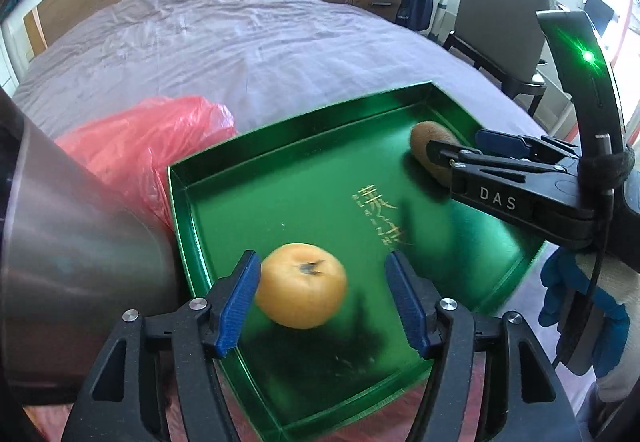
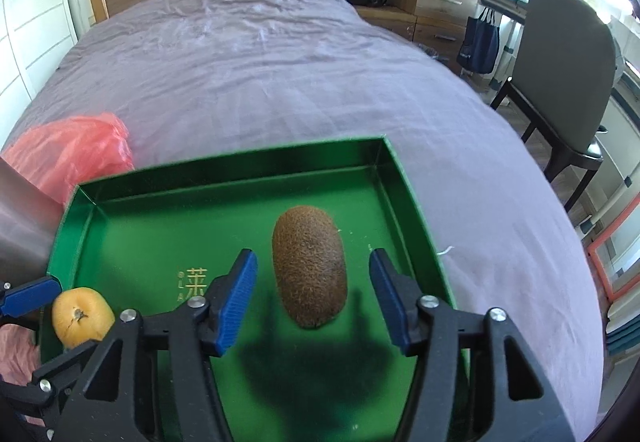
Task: Organize fruits
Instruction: 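Lower and release the pear and kiwi into the green tray with both tools, then withdraw both open tools from the tray back toward the fruits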
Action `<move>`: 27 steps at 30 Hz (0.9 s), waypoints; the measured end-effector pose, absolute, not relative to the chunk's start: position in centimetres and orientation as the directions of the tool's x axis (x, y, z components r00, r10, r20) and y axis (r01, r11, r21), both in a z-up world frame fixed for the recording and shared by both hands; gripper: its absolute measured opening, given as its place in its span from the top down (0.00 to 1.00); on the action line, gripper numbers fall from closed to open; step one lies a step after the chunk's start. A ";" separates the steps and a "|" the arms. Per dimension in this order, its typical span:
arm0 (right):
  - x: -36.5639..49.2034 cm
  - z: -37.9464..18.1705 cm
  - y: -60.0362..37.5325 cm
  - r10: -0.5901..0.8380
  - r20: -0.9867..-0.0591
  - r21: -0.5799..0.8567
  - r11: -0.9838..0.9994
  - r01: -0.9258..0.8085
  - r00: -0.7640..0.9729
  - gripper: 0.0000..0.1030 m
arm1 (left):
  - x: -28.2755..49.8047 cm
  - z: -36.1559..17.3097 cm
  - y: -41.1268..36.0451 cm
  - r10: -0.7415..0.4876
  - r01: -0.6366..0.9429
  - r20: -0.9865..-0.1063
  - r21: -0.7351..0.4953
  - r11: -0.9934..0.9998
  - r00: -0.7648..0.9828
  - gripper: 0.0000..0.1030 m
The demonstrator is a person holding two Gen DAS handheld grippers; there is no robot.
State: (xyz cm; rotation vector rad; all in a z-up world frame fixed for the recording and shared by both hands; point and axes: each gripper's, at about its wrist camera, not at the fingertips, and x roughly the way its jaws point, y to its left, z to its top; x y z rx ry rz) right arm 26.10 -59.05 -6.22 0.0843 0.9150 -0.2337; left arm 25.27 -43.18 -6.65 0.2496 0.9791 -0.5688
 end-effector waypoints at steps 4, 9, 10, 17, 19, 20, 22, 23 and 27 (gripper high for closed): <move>24.1 -3.2 -58.5 -0.185 -0.757 -0.034 0.969 0.244 0.627 0.00 | 22.5 -4.0 -42.4 -0.374 0.584 -0.813 -0.052 0.810 0.446 0.38; 20.6 0.9 -57.3 -0.185 -0.705 -0.020 0.970 0.242 0.685 0.00 | 18.9 -0.4 -41.0 -0.418 0.618 -0.781 -0.052 0.784 0.464 0.36; 19.9 1.7 -57.0 -0.182 -0.696 -0.017 0.971 0.238 0.695 0.00 | 18.2 0.4 -40.6 -0.426 0.625 -0.773 -0.049 0.779 0.471 0.34; 15.0 6.3 -53.9 -0.159 -0.642 0.002 0.978 0.210 0.750 0.00 | 13.9 5.4 -37.0 -0.473 0.643 -0.720 -0.050 0.765 0.508 0.24; 13.2 7.5 -52.8 -0.148 -0.625 0.005 0.981 0.194 0.766 0.00 | 12.8 6.1 -35.5 -0.470 0.636 -0.709 -0.039 0.770 0.526 0.19; 12.3 8.1 -52.1 -0.144 -0.619 0.004 0.983 0.186 0.772 0.00 | 12.2 6.4 -34.8 -0.464 0.631 -0.706 -0.032 0.775 0.535 0.17; 10.9 8.9 -51.1 -0.133 -0.609 0.006 0.985 0.172 0.782 0.00 | 11.1 6.6 -33.3 -0.447 0.618 -0.708 -0.019 0.786 0.547 0.17; 10.0 9.4 -50.5 -0.126 -0.603 0.010 0.986 0.165 0.788 0.00 | 10.6 6.6 -32.6 -0.435 0.610 -0.710 -0.011 0.792 0.553 0.17; 7.1 10.7 -48.0 -0.091 -0.582 0.026 0.991 0.130 0.808 0.00 | 8.2 6.4 -29.6 -0.386 0.585 -0.718 0.036 0.810 0.579 0.17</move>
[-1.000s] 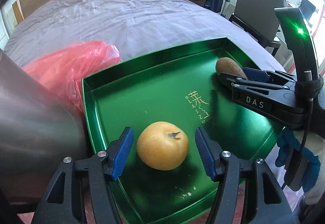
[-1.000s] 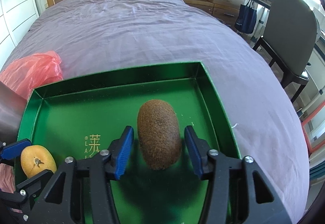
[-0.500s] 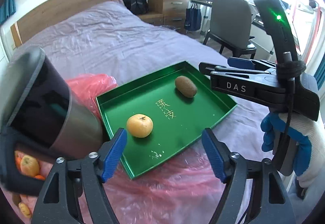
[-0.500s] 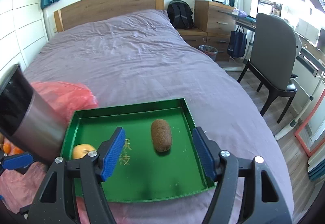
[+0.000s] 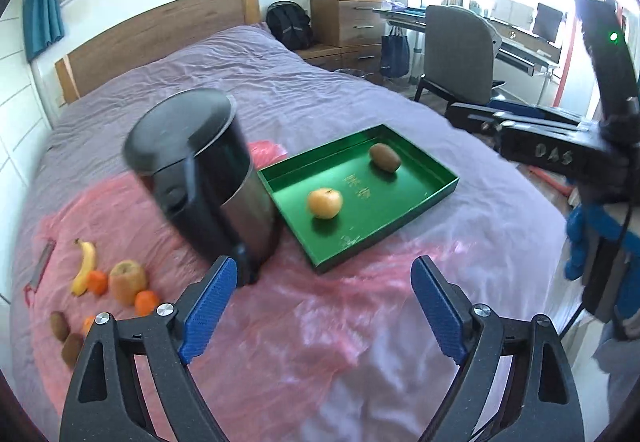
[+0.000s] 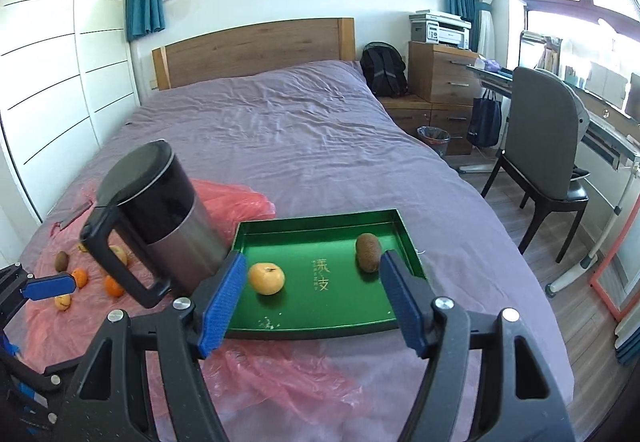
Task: Organize fruits
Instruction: 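Withdraw both open tools from the tray back toward the fruits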
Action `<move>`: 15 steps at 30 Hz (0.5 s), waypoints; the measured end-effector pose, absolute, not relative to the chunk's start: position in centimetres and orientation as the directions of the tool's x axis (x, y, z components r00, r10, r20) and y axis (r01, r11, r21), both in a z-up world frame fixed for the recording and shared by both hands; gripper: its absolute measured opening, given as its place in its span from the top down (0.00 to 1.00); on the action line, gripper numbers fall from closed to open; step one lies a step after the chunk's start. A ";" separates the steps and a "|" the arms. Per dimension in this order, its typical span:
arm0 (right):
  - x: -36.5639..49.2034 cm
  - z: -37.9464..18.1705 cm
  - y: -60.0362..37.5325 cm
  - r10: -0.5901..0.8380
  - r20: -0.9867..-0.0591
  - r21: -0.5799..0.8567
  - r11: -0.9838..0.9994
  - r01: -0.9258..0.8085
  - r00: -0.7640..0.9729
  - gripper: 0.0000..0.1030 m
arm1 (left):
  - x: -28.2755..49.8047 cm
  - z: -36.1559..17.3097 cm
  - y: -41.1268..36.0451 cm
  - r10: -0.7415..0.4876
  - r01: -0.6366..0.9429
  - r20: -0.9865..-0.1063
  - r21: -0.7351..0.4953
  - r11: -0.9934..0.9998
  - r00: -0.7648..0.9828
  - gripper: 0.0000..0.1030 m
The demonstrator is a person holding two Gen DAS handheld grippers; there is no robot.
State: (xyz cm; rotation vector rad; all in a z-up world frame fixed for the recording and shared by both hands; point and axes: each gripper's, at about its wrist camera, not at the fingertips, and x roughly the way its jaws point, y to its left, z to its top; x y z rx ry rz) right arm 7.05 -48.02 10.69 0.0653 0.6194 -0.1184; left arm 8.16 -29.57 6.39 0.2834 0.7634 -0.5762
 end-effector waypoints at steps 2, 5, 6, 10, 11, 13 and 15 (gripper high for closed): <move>6.0 11.1 -46.8 -0.076 -0.574 0.027 0.993 0.112 0.815 0.00 | 6.9 6.4 -28.0 -0.372 0.576 -0.720 0.047 0.816 0.585 0.17; 4.3 11.5 -44.7 -0.051 -0.563 0.033 0.996 0.084 0.825 0.00 | 5.3 6.5 -25.9 -0.360 0.566 -0.716 0.060 0.822 0.598 0.17; 3.6 11.7 -43.8 -0.043 -0.560 0.033 0.997 0.074 0.827 0.00 | 4.8 6.5 -25.2 -0.355 0.562 -0.714 0.066 0.824 0.604 0.16; 1.9 12.0 -41.3 -0.002 -0.553 0.052 0.998 0.037 0.833 0.00 | 3.4 6.3 -21.9 -0.329 0.535 -0.712 0.077 0.841 0.620 0.12; 1.5 12.1 -40.8 0.006 -0.553 0.055 0.998 0.030 0.833 0.00 | 3.0 6.2 -21.2 -0.325 0.530 -0.713 0.077 0.845 0.621 0.11; 0.7 12.0 -39.3 0.022 -0.557 0.060 0.998 0.014 0.830 0.00 | 2.6 6.0 -19.4 -0.317 0.520 -0.718 0.073 0.851 0.620 0.11; 0.2 11.9 -37.8 0.038 -0.563 0.062 0.998 -0.004 0.826 0.00 | 2.2 5.6 -17.7 -0.313 0.508 -0.718 0.066 0.859 0.622 0.11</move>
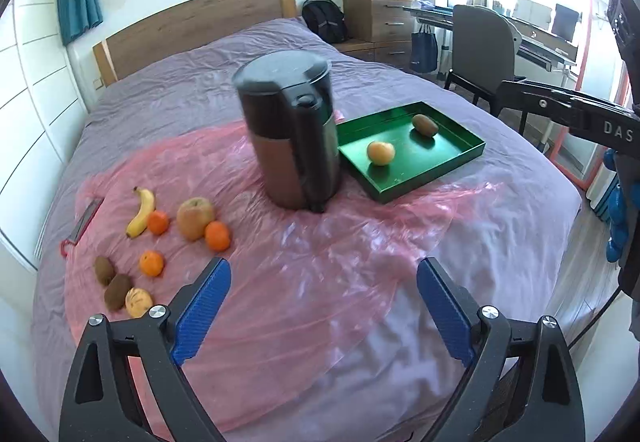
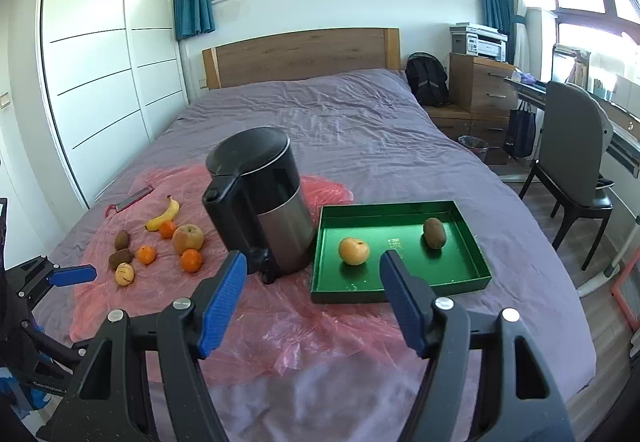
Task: Organize fruits
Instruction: 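Withdraw both open tools from the tray back toward the fruits, then grasp the mandarin with the right tool while the left tool grasps the striped squash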
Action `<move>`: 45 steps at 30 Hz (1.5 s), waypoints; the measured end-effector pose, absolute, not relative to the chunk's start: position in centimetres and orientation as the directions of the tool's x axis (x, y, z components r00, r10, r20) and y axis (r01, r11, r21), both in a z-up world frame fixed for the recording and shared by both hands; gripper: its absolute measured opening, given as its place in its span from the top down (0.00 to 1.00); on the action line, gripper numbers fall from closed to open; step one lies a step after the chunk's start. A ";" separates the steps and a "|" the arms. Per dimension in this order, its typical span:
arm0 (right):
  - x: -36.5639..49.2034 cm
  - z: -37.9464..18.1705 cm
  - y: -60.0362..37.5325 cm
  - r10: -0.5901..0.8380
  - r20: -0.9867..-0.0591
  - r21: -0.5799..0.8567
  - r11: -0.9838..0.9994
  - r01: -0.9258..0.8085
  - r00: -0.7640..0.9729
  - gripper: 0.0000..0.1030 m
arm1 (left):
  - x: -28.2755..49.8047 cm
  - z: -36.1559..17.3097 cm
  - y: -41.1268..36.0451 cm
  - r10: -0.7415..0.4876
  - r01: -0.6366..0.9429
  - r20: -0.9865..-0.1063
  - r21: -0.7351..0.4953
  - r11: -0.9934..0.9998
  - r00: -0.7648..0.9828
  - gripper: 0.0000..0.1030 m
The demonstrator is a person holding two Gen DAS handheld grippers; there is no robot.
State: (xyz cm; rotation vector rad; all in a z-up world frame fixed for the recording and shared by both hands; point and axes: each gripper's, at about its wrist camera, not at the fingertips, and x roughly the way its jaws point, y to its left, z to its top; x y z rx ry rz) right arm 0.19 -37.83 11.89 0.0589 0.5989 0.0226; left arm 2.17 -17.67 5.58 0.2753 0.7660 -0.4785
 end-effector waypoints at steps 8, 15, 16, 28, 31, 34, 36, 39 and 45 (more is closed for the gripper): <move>-0.2 10.5 -31.7 0.115 -0.608 0.070 0.993 -0.091 0.785 0.00 | 1.8 3.0 -9.8 -0.276 0.435 -0.735 0.028 0.900 0.619 0.11; 1.2 7.4 -26.4 0.183 -0.672 0.076 0.981 -0.178 0.718 0.00 | 2.9 0.0 -2.9 -0.220 0.327 -0.760 -0.011 0.945 0.612 0.11; 1.5 6.9 -25.7 0.195 -0.680 0.083 0.978 -0.190 0.707 0.00 | 3.1 -0.3 -2.1 -0.215 0.312 -0.763 -0.019 0.950 0.610 0.11; 5.7 1.9 -20.0 0.250 -0.760 0.092 0.955 -0.281 0.600 0.00 | 5.3 -5.3 7.3 -0.116 0.143 -0.811 -0.041 0.989 0.574 0.16; 6.7 0.7 -18.9 0.262 -0.777 0.098 0.949 -0.301 0.572 0.00 | 6.2 -6.1 8.9 -0.102 0.112 -0.821 -0.046 0.993 0.562 0.18; 7.7 -0.3 -18.2 0.269 -0.789 0.103 0.944 -0.313 0.552 0.00 | 7.1 -6.8 10.2 -0.091 0.089 -0.827 -0.050 0.995 0.554 0.19; 8.3 -1.0 -18.0 0.275 -0.796 0.112 0.942 -0.316 0.539 0.00 | 7.7 -7.3 10.9 -0.082 0.074 -0.832 -0.049 0.996 0.548 0.19; 9.3 -2.0 -17.7 0.282 -0.806 0.124 0.940 -0.317 0.521 0.00 | 8.5 -8.0 11.5 -0.082 0.060 -0.840 -0.059 0.996 0.536 0.19; 11.0 -4.2 -16.8 0.301 -0.819 0.149 0.934 -0.326 0.488 0.00 | 10.0 -8.9 11.3 -0.099 0.060 -0.847 -0.080 0.995 0.523 0.19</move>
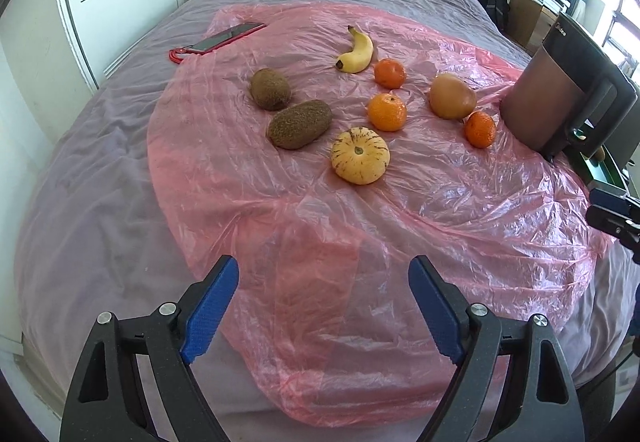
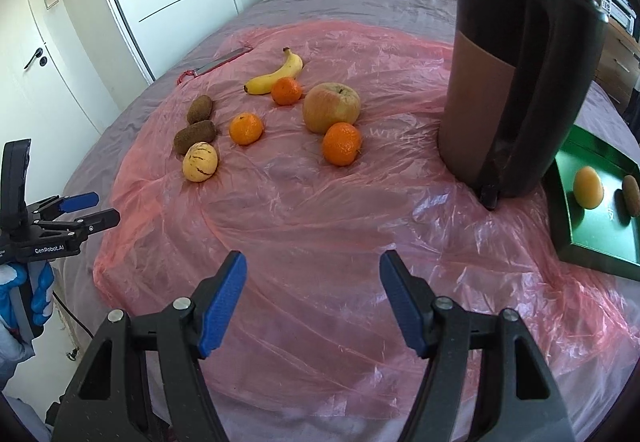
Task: Organize fruits
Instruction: 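Grasp the mandarin with the right tool while the left tool grasps the striped squash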
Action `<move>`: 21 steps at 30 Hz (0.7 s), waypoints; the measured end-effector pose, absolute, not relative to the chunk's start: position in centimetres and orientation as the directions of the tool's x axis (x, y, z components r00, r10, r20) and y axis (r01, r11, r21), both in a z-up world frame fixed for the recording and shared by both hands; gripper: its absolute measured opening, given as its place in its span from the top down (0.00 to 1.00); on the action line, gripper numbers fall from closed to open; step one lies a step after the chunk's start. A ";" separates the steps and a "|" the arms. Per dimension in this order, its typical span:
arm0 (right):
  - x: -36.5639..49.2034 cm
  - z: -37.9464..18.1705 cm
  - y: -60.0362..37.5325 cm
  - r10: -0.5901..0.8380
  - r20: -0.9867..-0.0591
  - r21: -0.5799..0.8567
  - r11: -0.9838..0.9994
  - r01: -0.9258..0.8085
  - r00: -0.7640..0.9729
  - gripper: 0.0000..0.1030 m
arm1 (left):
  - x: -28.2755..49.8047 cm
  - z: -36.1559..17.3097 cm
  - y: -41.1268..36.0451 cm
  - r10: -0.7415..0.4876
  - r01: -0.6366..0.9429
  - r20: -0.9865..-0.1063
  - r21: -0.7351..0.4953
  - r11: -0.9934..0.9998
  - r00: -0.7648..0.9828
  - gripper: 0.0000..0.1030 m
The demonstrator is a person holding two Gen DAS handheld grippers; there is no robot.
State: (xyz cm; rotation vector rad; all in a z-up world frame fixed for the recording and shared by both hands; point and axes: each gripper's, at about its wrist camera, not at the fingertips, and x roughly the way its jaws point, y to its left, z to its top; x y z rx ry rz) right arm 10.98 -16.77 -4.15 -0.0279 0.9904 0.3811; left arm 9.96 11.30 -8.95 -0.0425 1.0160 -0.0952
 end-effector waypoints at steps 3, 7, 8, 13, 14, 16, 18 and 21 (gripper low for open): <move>11.9 -5.0 -16.2 0.311 -0.823 0.159 0.930 -0.332 0.476 0.00 | 11.0 -9.2 11.0 -0.106 0.059 -0.847 -0.089 0.994 0.521 0.19; 13.3 -5.8 -15.9 0.319 -0.825 0.169 0.927 -0.335 0.467 0.00 | 12.5 -9.4 11.2 -0.107 0.054 -0.847 -0.092 0.994 0.520 0.19; 13.6 -6.0 -15.8 0.321 -0.825 0.172 0.927 -0.333 0.465 0.00 | 12.8 -9.5 11.4 -0.109 0.053 -0.849 -0.095 0.994 0.518 0.19; 15.5 -7.0 -15.4 0.327 -0.827 0.184 0.926 -0.329 0.458 0.00 | 14.4 -10.1 11.1 -0.130 0.068 -0.853 -0.111 0.991 0.505 0.19; 15.8 -7.2 -15.3 0.329 -0.826 0.187 0.926 -0.329 0.458 0.00 | 14.7 -10.3 10.9 -0.138 0.074 -0.853 -0.117 0.990 0.503 0.19; 16.8 -7.5 -14.8 0.333 -0.825 0.190 0.925 -0.331 0.457 0.00 | 15.3 -10.4 10.4 -0.150 0.083 -0.852 -0.125 0.989 0.502 0.20; 17.6 -7.7 -14.4 0.333 -0.824 0.188 0.924 -0.333 0.458 0.00 | 16.0 -10.6 10.0 -0.160 0.091 -0.851 -0.133 0.987 0.500 0.22; 19.2 -7.9 -13.7 0.330 -0.820 0.186 0.926 -0.329 0.467 0.00 | 17.2 -11.0 9.5 -0.164 0.092 -0.851 -0.136 0.986 0.498 0.22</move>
